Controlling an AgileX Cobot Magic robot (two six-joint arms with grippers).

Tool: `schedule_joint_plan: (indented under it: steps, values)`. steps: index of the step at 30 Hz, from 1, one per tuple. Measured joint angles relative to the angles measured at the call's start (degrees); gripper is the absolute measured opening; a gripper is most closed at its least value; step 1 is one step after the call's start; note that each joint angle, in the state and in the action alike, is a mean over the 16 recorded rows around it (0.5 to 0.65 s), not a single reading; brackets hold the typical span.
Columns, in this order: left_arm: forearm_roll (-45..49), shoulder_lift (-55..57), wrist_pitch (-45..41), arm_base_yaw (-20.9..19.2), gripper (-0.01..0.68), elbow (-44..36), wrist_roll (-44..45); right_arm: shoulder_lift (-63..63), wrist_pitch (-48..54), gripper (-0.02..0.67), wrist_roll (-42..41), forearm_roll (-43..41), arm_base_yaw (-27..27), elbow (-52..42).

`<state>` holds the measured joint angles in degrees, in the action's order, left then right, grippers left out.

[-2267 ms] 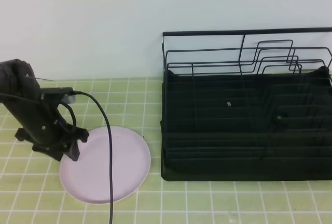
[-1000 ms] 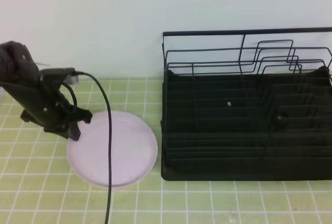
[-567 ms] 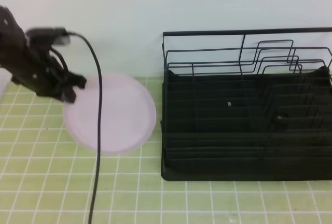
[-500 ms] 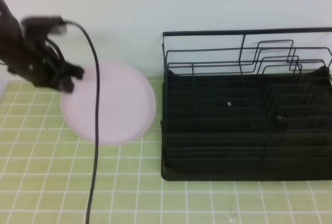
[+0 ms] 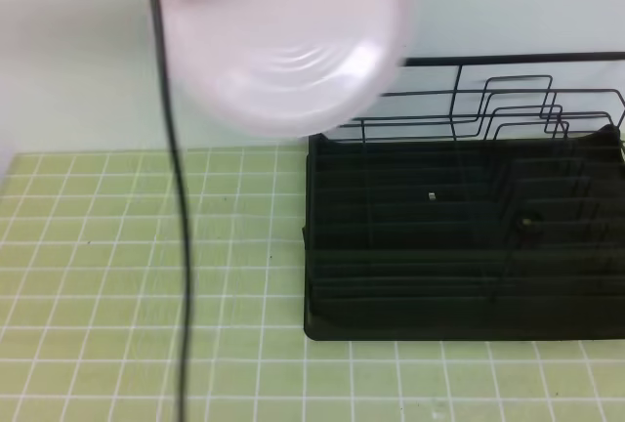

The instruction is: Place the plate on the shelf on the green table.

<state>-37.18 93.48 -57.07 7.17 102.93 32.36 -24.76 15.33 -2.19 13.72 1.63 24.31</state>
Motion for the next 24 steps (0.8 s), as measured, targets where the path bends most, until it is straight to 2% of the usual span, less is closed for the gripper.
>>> schedule_joint_plan:
  steps: [6,10,17,24]
  values:
    - [-10.83,-1.77,2.71,6.62,0.004,0.5,6.55,-0.01,2.9,0.002,-15.52,20.04,0.0,6.42]
    - [-13.54,-1.85,6.38,12.47,0.004,0.5,7.76,-0.2,5.05,0.047,-27.95,32.94,0.0,9.71]
    - [-13.99,-1.45,13.61,22.18,0.003,0.5,8.03,-1.27,6.63,0.248,-42.38,49.79,0.0,12.01]
    - [-14.48,-0.89,16.87,28.05,0.003,0.5,7.99,-3.57,6.96,0.444,-47.4,58.05,0.0,12.12]
